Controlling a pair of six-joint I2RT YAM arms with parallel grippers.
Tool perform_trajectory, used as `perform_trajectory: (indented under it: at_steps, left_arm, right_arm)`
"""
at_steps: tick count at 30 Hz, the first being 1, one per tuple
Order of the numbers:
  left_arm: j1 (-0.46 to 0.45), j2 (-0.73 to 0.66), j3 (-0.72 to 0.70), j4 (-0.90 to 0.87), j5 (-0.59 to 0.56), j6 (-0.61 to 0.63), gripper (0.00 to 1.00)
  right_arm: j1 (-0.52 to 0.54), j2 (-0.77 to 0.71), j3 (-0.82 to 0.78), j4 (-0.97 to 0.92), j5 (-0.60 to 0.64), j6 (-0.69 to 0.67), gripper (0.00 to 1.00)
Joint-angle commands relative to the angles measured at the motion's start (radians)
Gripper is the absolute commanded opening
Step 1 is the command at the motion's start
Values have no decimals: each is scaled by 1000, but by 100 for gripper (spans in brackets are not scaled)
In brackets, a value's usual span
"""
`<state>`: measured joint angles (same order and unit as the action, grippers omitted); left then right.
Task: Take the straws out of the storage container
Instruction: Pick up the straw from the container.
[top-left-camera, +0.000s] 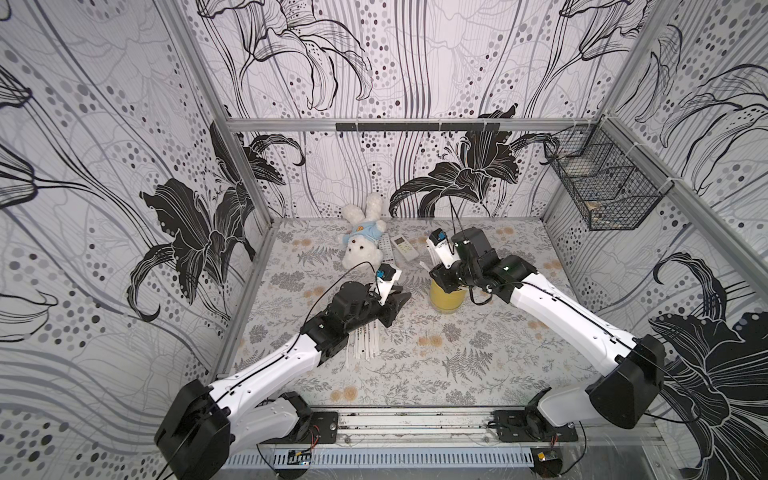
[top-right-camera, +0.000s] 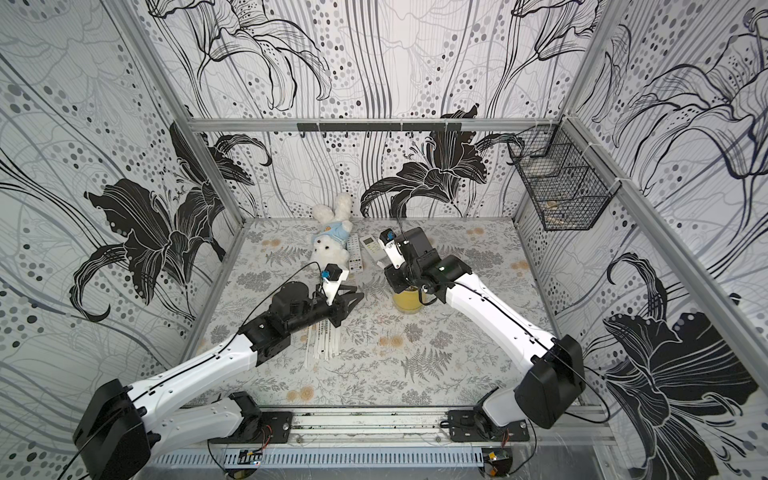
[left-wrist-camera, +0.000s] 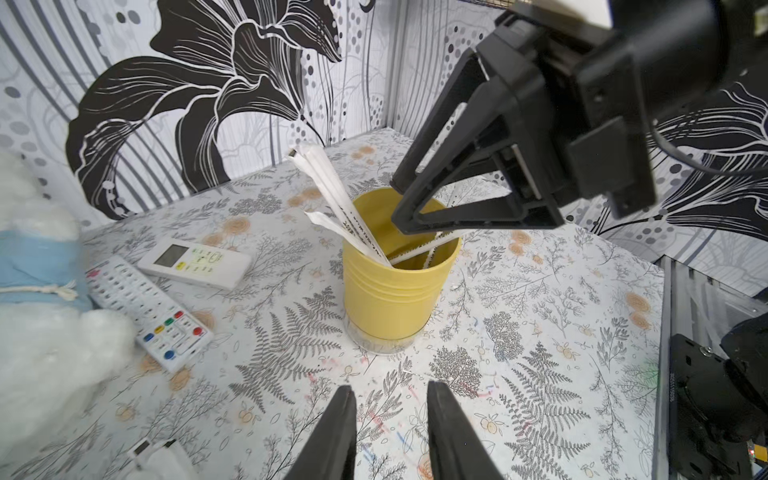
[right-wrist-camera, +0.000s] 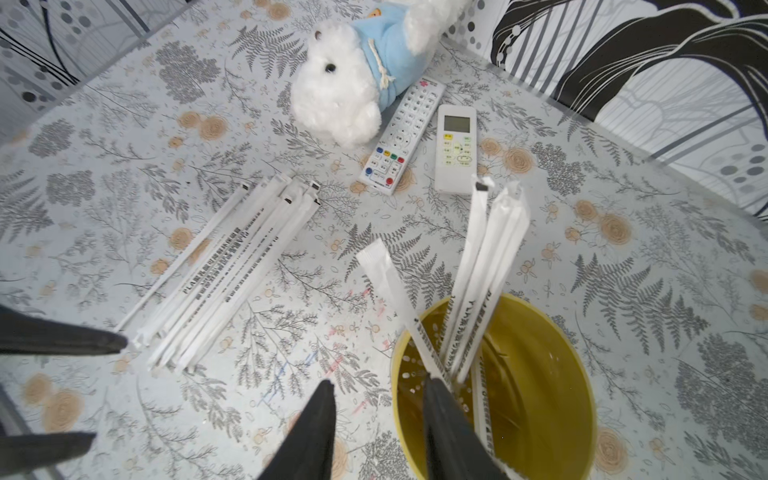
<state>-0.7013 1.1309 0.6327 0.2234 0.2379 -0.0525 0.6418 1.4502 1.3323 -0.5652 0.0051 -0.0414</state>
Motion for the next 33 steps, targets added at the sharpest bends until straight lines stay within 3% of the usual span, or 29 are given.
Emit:
perform_trajectory:
  at_steps: [1,19,22,27,33]
  left_arm:
    - [-15,27,-59,310,51,18,35]
    - [-17,130,-93,352,69,138,36]
    - [-17,148,-91,350,68,143,37]
    - [-16,152,-91,350,65,150,37]
    - [-17,144,-85,326,68,179,37]
  right_arm:
    - [2,-21,-49,74,73,-49,39]
    - [2,146,33,130,63,-84,37]
    - [2,176,56,118,59,-89,32]
    - [2,192,88,98,58,-93,12]
    - [2,154,88,89,74,-97,0]
